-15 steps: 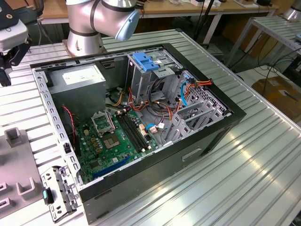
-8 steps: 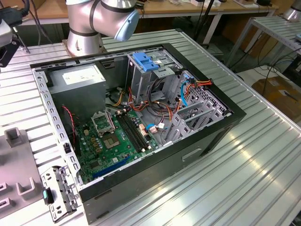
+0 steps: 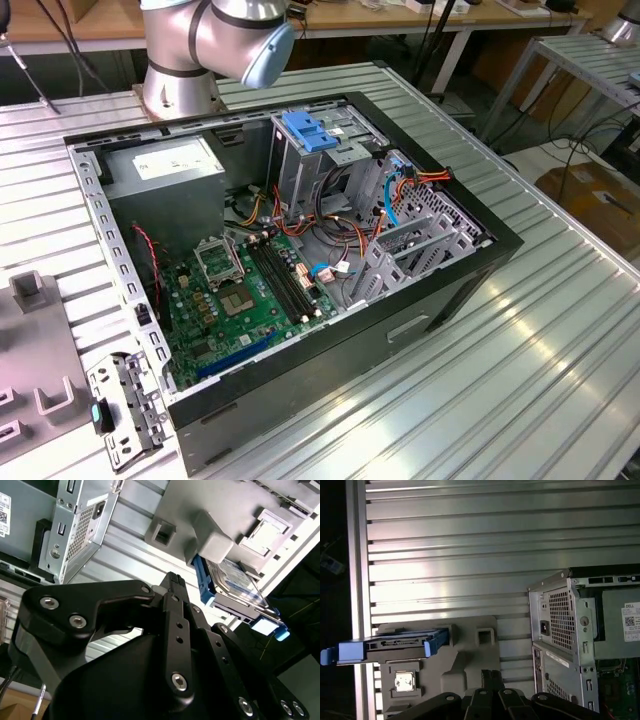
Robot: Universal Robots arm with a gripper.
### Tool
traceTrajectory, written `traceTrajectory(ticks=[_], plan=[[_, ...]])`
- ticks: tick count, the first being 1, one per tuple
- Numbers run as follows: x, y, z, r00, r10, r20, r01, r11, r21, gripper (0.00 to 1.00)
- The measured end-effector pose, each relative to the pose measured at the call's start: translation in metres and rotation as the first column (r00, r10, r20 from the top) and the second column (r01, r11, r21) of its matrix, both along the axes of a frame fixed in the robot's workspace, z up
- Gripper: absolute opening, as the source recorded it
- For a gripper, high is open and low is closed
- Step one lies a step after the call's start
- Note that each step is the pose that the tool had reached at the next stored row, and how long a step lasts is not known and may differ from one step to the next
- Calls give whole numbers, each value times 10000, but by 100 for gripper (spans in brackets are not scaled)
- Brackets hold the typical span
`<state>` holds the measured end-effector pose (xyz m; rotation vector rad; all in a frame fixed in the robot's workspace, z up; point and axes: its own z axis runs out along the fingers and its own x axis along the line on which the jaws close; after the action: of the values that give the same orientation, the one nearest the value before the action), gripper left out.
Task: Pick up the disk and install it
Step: 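Reach for the disk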
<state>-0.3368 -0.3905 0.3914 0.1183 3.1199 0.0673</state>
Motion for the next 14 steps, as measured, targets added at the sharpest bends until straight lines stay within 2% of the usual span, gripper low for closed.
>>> traceTrajectory(ticks=[12, 14], plan=[[-475, 79, -11, 10000, 0, -86, 0, 10000, 1, 11], [-612, 110, -20, 9999, 1, -127, -1, 10000, 1, 11]])
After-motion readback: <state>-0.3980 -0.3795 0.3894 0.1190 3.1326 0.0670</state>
